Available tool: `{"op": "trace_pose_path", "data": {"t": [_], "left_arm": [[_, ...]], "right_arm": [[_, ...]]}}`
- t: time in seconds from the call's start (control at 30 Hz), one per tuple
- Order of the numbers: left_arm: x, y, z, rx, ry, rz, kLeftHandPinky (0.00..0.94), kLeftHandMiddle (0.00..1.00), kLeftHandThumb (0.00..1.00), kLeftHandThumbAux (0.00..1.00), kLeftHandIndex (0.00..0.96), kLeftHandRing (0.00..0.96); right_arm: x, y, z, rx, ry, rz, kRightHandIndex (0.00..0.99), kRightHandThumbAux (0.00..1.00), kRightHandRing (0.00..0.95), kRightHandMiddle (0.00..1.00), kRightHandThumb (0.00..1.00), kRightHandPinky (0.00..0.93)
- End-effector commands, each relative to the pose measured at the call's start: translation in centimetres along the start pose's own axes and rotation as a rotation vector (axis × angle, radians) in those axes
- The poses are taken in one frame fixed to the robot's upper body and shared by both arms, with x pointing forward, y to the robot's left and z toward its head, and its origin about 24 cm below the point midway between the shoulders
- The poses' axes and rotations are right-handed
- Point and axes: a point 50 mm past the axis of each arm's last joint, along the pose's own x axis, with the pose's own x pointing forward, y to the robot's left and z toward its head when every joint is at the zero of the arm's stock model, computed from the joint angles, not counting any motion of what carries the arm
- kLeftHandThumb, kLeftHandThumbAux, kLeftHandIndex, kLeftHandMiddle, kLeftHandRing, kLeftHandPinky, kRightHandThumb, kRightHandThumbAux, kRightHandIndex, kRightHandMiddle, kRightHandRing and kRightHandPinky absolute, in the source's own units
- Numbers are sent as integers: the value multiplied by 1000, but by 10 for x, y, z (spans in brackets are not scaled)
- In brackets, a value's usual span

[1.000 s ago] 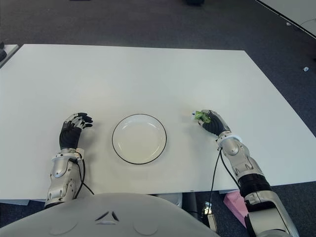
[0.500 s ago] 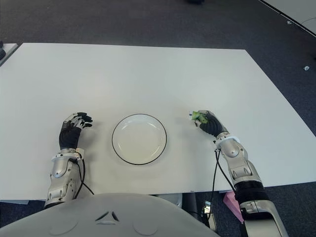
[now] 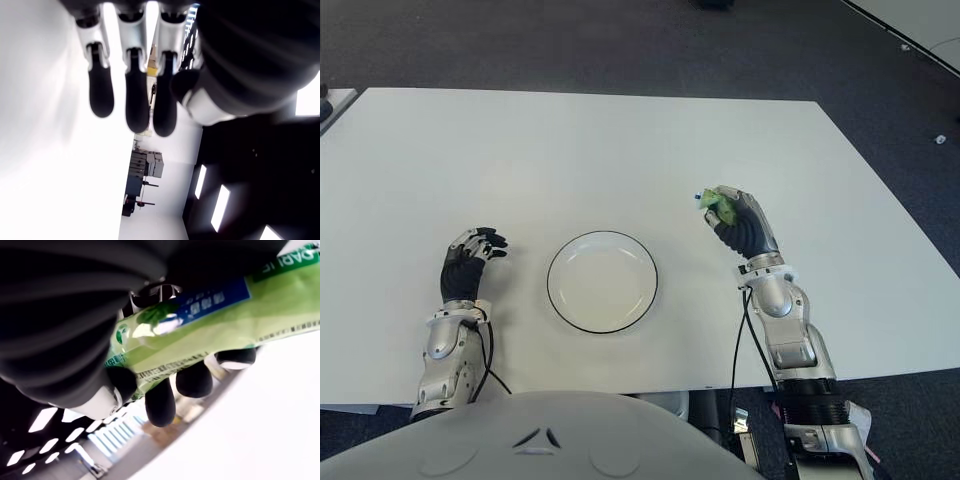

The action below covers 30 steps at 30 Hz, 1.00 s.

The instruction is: Put the toothpaste on the table into the plate.

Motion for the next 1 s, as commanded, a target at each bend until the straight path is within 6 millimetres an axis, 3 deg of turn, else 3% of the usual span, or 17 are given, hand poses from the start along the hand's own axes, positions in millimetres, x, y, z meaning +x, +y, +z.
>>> {"op": "trace_pose_path", "data": {"t": [0.03, 0.47, 1.0], "left_arm": [[-1, 1, -7, 2, 49, 23, 474, 503, 709, 726, 430, 496], [-1, -2, -7, 6, 42, 14, 452, 505, 709, 726, 429, 494], [-1, -4, -8, 0, 42, 15, 463, 516, 709, 727, 428, 502]], "right_arm": [[3, 6, 8, -55, -84, -4, 439, 714, 890, 890, 734, 894], [17, 40, 43, -44, -451, 26, 440, 710, 895, 891, 741, 897], [22, 75, 68, -218, -779, 115, 441, 710, 895, 886, 738, 890]]}}
